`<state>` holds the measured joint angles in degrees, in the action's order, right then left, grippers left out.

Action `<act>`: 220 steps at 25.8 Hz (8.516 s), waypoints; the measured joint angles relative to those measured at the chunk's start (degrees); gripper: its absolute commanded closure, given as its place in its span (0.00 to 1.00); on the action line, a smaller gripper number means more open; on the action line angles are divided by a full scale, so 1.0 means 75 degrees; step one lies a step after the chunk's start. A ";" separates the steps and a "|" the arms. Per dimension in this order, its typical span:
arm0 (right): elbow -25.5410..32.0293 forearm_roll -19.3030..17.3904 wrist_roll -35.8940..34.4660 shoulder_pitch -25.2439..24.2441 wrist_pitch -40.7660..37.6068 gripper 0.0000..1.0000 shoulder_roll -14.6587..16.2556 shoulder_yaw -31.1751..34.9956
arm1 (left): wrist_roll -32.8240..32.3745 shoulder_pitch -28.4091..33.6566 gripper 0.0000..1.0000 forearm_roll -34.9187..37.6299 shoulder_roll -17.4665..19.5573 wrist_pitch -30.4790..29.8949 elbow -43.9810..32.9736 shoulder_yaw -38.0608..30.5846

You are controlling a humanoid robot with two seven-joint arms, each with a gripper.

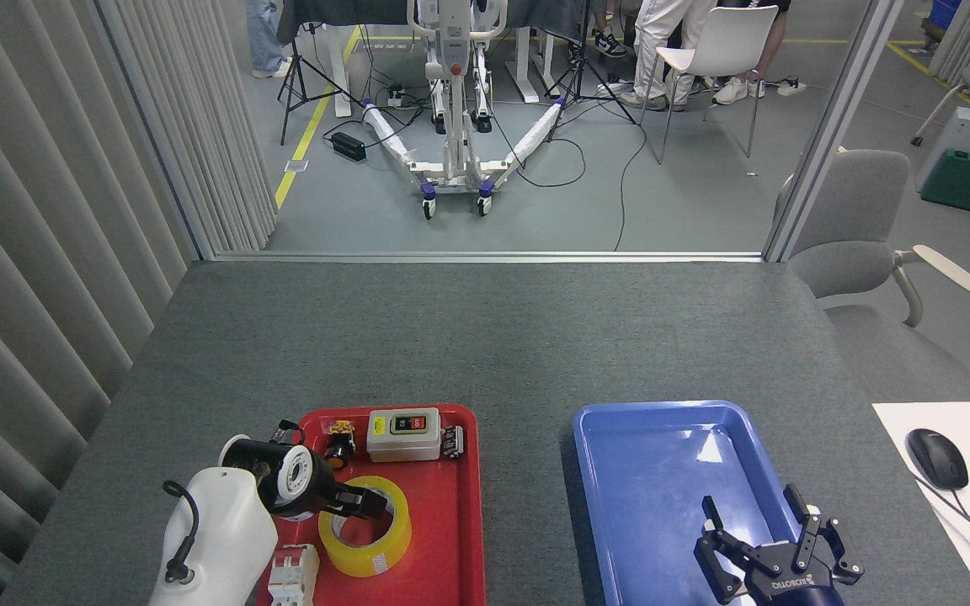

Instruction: Place and move tape with both arms

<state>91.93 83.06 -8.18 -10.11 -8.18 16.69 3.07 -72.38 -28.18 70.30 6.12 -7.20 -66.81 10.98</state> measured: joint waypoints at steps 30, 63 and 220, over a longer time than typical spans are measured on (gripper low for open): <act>0.0004 0.0013 -0.0185 0.0000 -0.0385 0.00 -0.0030 0.0067 | 0.1783 -0.0043 1.00 -0.5378 0.0132 -0.4899 -0.0642 0.0406; 0.0926 -0.1109 -0.0292 -0.1131 -0.4911 0.00 0.0782 0.0327 | 0.1782 -0.0199 1.00 -0.5636 -0.1206 -0.5042 0.0101 0.1362; 0.0049 -0.1882 0.0056 0.0756 0.1640 0.00 0.0778 -0.1778 | 1.1308 0.4384 0.00 0.0539 0.0263 0.0967 -0.3648 -0.1232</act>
<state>92.30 68.94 -7.76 -4.44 4.12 22.53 -10.26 12.43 4.70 74.34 8.09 0.05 -94.17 1.74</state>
